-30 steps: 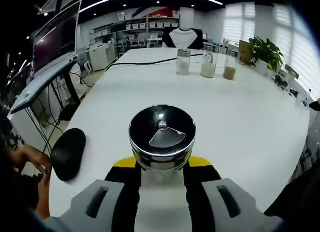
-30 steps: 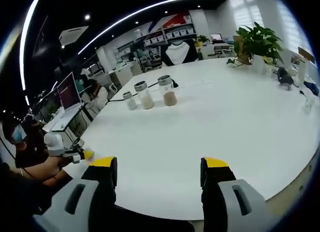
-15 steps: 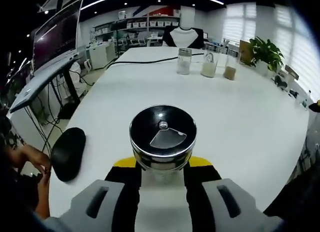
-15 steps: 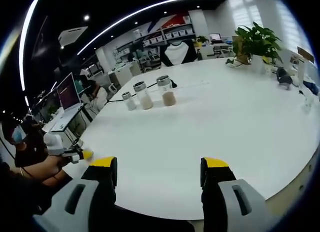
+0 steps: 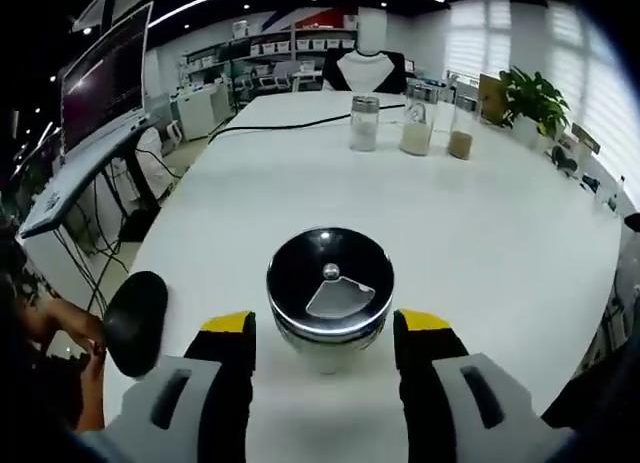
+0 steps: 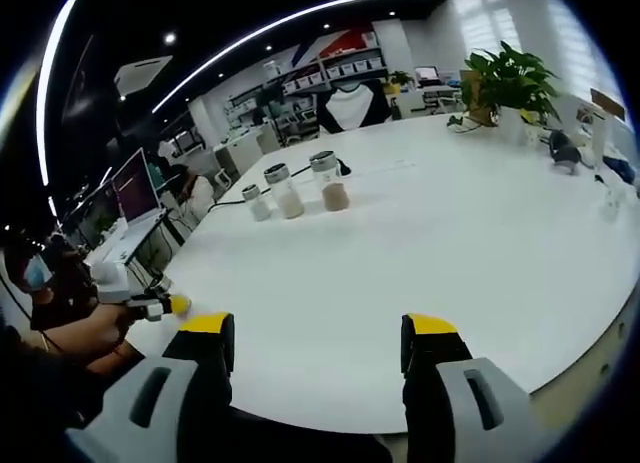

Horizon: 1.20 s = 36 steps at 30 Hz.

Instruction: Rotate the seasoning bottle until the label or dispensing opening points toward the visible target arrow and the bottle remains upright within the marked orientation range

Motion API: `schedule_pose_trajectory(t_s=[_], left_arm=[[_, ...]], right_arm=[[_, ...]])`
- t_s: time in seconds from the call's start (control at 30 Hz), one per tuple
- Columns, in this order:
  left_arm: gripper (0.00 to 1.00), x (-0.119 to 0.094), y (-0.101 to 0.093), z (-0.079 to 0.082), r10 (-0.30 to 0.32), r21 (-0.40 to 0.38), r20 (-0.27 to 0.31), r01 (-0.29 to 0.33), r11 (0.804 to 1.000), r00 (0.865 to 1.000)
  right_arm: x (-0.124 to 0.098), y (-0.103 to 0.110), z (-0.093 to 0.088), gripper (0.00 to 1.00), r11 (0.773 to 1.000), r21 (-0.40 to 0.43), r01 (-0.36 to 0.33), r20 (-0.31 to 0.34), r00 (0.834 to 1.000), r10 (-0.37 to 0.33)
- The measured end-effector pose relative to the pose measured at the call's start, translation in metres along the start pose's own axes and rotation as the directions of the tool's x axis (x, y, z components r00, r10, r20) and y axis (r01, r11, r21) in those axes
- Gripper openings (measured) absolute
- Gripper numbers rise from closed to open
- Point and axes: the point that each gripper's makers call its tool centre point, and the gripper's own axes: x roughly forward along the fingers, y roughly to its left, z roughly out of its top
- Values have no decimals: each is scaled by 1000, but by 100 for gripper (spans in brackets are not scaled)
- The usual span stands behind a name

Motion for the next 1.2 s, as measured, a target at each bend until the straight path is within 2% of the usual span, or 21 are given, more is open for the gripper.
schedule_pose_trajectory(t_s=[0.03, 0.1, 0.13, 0.2, 0.23, 0.27, 0.33, 0.4, 0.47, 0.63, 0.73, 0.83, 1.07, 1.2], left_arm=[[74, -6, -1, 5, 7, -32, -2, -7, 999, 1000], [82, -17, 7, 35, 47, -7, 93, -47, 999, 995], [87, -19, 10, 42, 61, 5, 102, -62, 998, 993], [100, -28, 10, 67, 67, 23, 163, -71, 997, 984], [97, -30, 9, 72, 55, 31, 163, -61, 998, 985], [97, -32, 6, 84, 34, 42, 173, -42, 998, 984], [100, -33, 5, 96, 32, 44, 183, -41, 998, 983], [99, -31, 3, 113, 22, 69, 205, -37, 997, 979], [97, -24, 0, 124, 12, 81, 206, -29, 996, 979], [94, -5, -5, 132, -20, 88, 177, 4, 996, 984], [92, 8, -15, 135, -58, 96, 152, 44, 994, 987], [93, 19, -24, 140, -78, 113, 143, 62, 992, 987], [90, 49, -49, 160, -136, 155, 129, 116, 981, 982], [91, 69, -58, 169, -154, 223, 120, 124, 967, 981]], right_arm=[[-1, 0, 0, 67, 1000, 1, 1, -1, 1000, -1], [-2, -2, 0, 67, 1000, 4, 5, 4, 1000, -5], [-3, -3, -1, 67, 1000, 6, 6, 5, 1000, -6], [-4, -5, -1, 67, 1000, 12, 9, 8, 1000, -9], [-4, -6, -1, 67, 1000, 13, 11, 8, 1000, -11], [-5, -7, -2, 67, 1000, 16, 12, 10, 1000, -12], [-7, -9, -2, 67, 1000, 21, 17, 17, 1000, -18], [-9, -11, -3, 67, 999, 31, 23, 24, 999, -24], [-12, -14, -4, 67, 998, 46, 34, 33, 999, -35], [-22, -25, -6, 67, 994, 85, 73, 59, 995, -79], [-28, -33, -9, 67, 989, 110, 100, 68, 992, -108], [-36, -46, -14, 67, 979, 144, 145, 77, 985, -157], [-45, -61, -17, 67, 963, 179, 202, 78, 973, -219], [-44, -66, -14, 67, 956, 190, 223, 81, 967, -241]])
